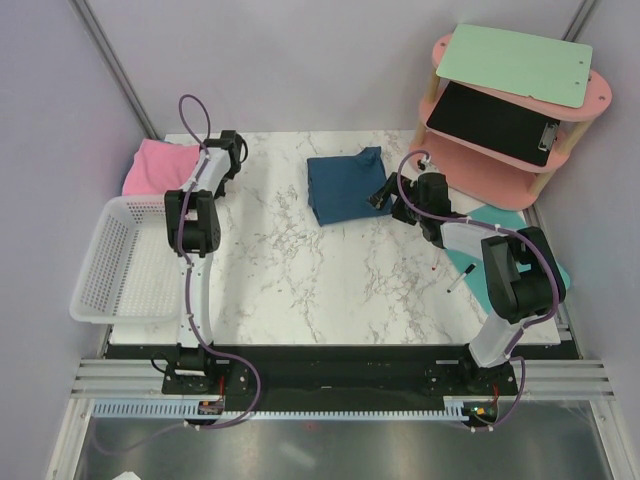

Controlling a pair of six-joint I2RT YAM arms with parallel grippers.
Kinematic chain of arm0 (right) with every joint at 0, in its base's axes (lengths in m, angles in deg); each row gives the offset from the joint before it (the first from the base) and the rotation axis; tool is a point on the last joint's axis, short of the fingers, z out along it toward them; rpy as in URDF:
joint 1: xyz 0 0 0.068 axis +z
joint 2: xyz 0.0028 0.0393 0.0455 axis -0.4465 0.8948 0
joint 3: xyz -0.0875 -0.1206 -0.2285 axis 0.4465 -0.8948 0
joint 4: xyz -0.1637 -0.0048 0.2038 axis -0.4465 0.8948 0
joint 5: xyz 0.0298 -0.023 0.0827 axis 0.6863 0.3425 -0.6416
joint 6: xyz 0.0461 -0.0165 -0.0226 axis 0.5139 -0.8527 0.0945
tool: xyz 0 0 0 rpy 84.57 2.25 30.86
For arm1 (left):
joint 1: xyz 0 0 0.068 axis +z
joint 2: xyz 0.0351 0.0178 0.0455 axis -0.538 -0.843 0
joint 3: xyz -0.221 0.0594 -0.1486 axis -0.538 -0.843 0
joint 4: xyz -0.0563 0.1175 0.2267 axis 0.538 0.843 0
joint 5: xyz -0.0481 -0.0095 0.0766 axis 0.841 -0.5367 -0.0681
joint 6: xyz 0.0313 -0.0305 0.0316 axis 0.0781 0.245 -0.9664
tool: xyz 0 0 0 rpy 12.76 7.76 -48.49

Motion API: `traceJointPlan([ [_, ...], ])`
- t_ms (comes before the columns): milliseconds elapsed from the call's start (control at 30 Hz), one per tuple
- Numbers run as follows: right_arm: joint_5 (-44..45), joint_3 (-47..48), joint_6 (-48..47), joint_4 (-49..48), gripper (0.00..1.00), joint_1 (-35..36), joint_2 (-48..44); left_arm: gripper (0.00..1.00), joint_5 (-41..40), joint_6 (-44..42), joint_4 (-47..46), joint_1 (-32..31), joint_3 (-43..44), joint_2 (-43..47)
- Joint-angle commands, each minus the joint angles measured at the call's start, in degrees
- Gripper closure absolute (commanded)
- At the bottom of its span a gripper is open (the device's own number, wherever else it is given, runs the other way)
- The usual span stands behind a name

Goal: Fold and stack the t-shirts
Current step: Put the neatly folded tshirt into the corner of the board with the left arm

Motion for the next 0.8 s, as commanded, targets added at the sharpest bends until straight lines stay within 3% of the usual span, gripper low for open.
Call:
traceJointPlan([
  [0, -0.98, -1.53, -0.75, -1.67, 0.02, -0.46, -1.72, 0.98, 12.06, 2.23, -0.09, 0.09, -0.25, -1.21],
  [233, -1.24, -2.76, -0.75, -1.76, 0.02, -0.38, -1.9, 0.98, 16.47, 2.93, 0.44, -7.64, 0.28, 0.11],
  [467, -1.51, -4.17, -1.1, -1.41, 0.02, -0.37, -2.87, 0.98, 26.05, 8.37, 0.7, -14.49, 4.4, -1.03],
  [767, -1.07, -5.31, -1.81, -0.62, 0.02, -0.46, -3.84, 0.98, 35.19, 12.16, -0.97, -16.97, 8.63, 0.2],
])
